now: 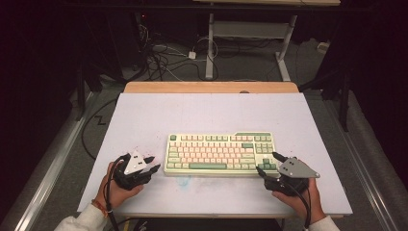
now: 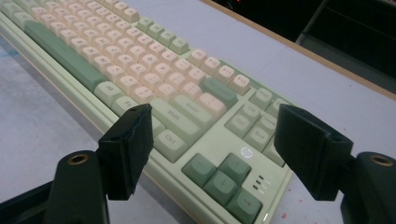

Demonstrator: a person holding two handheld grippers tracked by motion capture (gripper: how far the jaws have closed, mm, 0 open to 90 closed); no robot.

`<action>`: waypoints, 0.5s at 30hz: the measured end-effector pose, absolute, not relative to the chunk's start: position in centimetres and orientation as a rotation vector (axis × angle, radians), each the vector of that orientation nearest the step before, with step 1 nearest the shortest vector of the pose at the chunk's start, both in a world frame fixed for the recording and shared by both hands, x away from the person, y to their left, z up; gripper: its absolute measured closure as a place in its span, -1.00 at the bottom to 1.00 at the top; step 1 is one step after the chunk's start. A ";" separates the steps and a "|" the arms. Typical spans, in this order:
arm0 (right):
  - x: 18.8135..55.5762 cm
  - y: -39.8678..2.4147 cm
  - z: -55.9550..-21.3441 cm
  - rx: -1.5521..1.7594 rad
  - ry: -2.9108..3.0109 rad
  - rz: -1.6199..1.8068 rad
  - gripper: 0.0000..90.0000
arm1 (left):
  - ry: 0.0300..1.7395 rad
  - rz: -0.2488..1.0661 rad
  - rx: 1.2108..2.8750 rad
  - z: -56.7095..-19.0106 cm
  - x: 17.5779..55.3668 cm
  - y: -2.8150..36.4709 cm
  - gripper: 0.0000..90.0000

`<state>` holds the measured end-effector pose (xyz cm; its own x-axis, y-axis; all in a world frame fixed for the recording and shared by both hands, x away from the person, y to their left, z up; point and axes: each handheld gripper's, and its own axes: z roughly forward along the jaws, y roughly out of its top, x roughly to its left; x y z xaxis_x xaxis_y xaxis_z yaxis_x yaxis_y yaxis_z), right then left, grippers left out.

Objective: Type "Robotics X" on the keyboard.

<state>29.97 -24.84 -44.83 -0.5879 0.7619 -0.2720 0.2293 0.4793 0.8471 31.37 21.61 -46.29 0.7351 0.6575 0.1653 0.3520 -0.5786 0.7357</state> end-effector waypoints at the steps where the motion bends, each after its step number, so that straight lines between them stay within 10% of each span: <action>1: 29.9 -24.9 -44.9 0.822 2.082 1.055 -0.35 | 0.752 0.544 2.227 -46.2 31.4 21.6 0.56; 6: 29.8 -24.8 -45.2 0.822 2.100 1.044 -0.35 | 0.744 0.487 2.241 -45.7 31.7 21.0 0.94; 15: 29.7 -24.3 -45.4 0.811 2.118 1.040 -0.35 | 0.684 0.411 2.274 -44.4 33.5 17.3 0.95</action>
